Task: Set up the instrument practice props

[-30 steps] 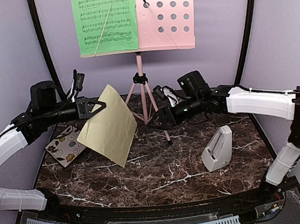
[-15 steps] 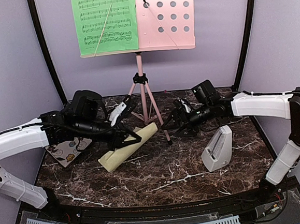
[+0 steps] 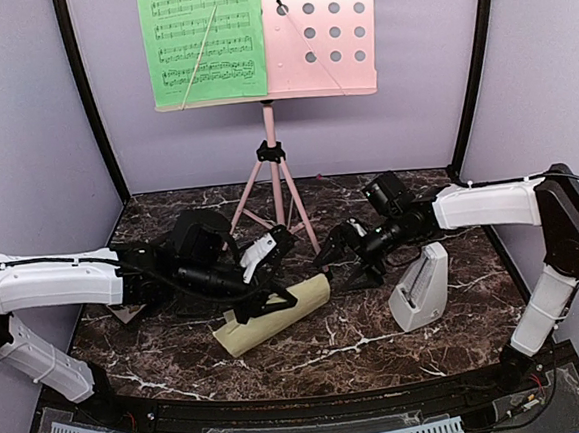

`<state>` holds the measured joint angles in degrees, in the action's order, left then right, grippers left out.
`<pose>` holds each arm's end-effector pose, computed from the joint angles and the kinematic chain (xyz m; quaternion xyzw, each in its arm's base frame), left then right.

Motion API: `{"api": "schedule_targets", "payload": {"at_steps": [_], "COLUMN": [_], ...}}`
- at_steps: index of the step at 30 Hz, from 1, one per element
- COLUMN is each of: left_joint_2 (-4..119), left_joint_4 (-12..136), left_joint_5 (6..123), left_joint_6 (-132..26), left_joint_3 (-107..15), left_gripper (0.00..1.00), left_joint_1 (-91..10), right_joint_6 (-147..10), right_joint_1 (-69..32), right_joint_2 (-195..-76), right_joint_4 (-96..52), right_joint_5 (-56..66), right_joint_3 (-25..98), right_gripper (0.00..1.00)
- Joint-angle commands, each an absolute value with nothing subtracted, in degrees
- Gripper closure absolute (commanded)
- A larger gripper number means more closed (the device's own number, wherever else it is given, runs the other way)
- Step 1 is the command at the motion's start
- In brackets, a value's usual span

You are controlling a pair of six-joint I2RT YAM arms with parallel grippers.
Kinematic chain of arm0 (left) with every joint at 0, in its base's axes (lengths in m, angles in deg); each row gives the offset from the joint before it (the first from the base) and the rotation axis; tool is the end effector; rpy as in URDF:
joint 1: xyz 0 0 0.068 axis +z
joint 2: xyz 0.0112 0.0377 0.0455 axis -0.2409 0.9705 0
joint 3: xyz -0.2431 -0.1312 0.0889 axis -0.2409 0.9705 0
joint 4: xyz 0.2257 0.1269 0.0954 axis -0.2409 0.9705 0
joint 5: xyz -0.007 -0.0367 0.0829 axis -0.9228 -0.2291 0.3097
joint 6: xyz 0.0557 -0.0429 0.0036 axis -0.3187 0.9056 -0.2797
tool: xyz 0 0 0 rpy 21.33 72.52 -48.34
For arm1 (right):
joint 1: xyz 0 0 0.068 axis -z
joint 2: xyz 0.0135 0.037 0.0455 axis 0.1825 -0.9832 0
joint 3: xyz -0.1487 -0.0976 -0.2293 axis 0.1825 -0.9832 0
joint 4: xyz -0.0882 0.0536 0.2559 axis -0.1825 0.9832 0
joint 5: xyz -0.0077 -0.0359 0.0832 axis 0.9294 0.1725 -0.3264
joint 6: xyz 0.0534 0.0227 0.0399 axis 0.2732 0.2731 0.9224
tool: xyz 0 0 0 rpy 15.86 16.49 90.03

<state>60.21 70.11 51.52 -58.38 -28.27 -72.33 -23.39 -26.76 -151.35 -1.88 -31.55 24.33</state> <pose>0.1587 -0.2980 0.2748 0.4572 0.7242 -0.3981 0.3288 0.2718 0.2573 0.2072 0.0042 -0.8892 -0.4550 0.0475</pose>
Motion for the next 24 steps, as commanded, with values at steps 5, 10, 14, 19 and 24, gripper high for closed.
{"api": "schedule_targets", "payload": {"at_steps": [5,10,14,19,24], "left_joint_2": [60.6,60.2,60.5,61.0,61.8], "left_joint_4": [66.3,65.1,64.6,64.1,64.2], "left_joint_5": [51.4,51.9,53.7,55.5,55.9], "left_joint_6": [-59.9,-60.2,-61.3,-62.3,-63.6], "left_joint_3": [-27.9,-27.2,-27.0,-27.0,-27.1], "left_gripper": [1.0,1.0,1.0,1.0,0.99], "left_joint_1": [-74.1,-74.8,-75.9,-77.1,-78.1], "right_joint_6": [-18.6,-15.3,-13.6,-11.4,-11.0], "right_joint_1": [-26.3,-26.6,-27.7,-29.3,-29.5], "right_joint_2": [-151.2,-152.8,-156.5,-159.5,-160.6], "right_joint_4": [-3.2,-7.5,-9.4,-11.9,-12.1], "right_joint_5": [-34.5,-35.6,-37.4,-38.3,-37.3], "right_joint_3": [19.7,18.1,21.2,23.2,26.3], "right_gripper": [0.02,0.08,0.1,0.18,0.41]}}
